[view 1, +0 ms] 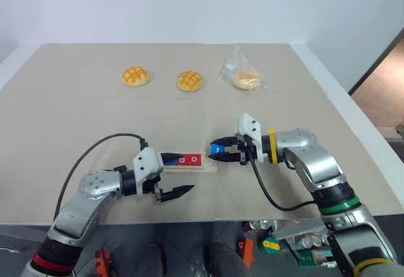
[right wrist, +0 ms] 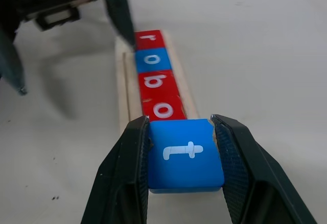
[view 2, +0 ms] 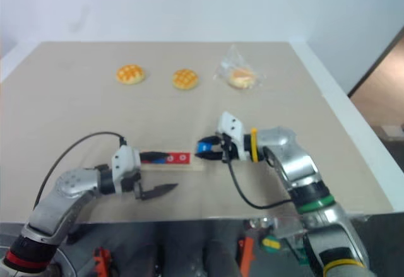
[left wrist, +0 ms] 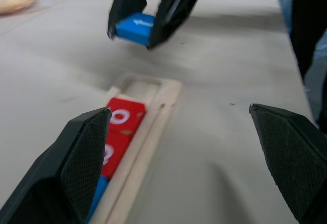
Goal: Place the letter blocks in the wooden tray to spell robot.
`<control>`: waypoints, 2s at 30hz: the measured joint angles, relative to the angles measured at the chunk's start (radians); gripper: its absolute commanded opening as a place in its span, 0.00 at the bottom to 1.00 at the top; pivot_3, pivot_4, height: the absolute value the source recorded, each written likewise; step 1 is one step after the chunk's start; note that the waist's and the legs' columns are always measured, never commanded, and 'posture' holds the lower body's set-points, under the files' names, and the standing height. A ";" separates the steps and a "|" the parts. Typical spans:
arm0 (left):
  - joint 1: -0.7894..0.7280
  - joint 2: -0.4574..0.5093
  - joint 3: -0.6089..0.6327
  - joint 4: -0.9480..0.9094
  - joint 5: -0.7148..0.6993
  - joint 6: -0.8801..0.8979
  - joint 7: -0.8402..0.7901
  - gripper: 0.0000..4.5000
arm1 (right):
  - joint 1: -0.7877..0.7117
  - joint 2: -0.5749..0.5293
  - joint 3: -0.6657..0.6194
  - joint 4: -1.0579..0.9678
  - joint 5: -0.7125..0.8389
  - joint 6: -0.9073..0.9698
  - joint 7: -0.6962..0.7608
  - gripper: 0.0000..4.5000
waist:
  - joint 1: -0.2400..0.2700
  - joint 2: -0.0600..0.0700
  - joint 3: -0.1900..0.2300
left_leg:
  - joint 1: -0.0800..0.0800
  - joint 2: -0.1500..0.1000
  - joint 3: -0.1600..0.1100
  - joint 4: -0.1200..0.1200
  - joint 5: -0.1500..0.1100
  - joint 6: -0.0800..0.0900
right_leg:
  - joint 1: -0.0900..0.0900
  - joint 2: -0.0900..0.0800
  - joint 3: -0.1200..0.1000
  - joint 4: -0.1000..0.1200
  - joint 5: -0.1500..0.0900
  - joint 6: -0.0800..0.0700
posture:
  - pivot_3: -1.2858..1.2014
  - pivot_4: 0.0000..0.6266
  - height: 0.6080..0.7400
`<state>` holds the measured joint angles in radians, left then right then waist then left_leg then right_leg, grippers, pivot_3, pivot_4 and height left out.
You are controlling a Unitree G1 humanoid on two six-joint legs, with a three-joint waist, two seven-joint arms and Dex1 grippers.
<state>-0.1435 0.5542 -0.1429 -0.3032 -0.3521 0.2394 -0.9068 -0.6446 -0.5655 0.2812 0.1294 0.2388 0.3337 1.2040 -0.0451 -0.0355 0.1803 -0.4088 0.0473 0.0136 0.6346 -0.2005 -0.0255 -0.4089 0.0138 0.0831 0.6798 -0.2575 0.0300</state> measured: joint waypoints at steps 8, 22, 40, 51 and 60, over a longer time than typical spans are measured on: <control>0.019 -0.007 0.003 -0.023 0.000 0.004 0.047 1.00 | -0.017 0.039 0.037 0.142 -0.049 -0.081 0.060 0.28 | -0.001 0.000 0.000 | 0.000 -0.001 0.001 0.001 -0.001 -0.001 | 0.000 -0.001 0.001 0.000 0.000 0.001 | 0.52 0.24 1.00; 0.024 -0.006 0.002 -0.029 0.001 0.006 0.056 1.00 | -0.057 0.091 0.036 0.225 -0.087 -0.117 0.059 0.28 | -0.002 0.000 0.000 | 0.001 0.000 0.001 0.001 -0.001 -0.001 | 0.000 0.000 0.001 0.001 0.001 -0.001 | 0.52 0.24 1.00; 0.025 -0.004 -0.002 -0.032 0.005 0.010 0.058 1.00 | -0.079 0.111 0.036 0.250 -0.087 -0.124 0.083 0.28 | -0.002 0.000 0.000 | 0.001 0.000 0.001 0.001 -0.001 -0.001 | 0.000 0.000 0.001 0.001 0.001 -0.001 | 0.52 0.24 1.00; 0.036 -0.003 -0.007 -0.041 0.009 0.023 0.065 1.00 | -0.105 0.128 0.035 0.292 -0.088 -0.159 0.103 0.28 | -0.003 0.000 0.000 | 0.001 0.000 0.001 0.001 -0.001 -0.001 | 0.000 0.000 0.001 0.001 0.001 -0.001 | 0.52 0.24 1.00; 0.038 0.002 -0.007 -0.052 0.009 0.030 0.067 1.00 | -0.122 0.136 0.034 0.356 -0.098 -0.205 0.109 0.28 | -0.003 0.000 0.000 | 0.001 0.000 0.001 0.001 -0.001 -0.001 | 0.000 0.000 0.001 0.001 0.001 -0.001 | 0.52 0.24 1.00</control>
<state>-0.1056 0.5565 -0.1497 -0.3551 -0.3432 0.2697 -0.8399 -0.7669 -0.4298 0.3156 0.4853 0.1410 0.1288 1.3127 -0.0478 -0.0352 0.1805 -0.4082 0.0474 0.0146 0.6352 -0.2010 -0.0268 -0.4090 0.0135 0.0838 0.6804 -0.2566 0.0292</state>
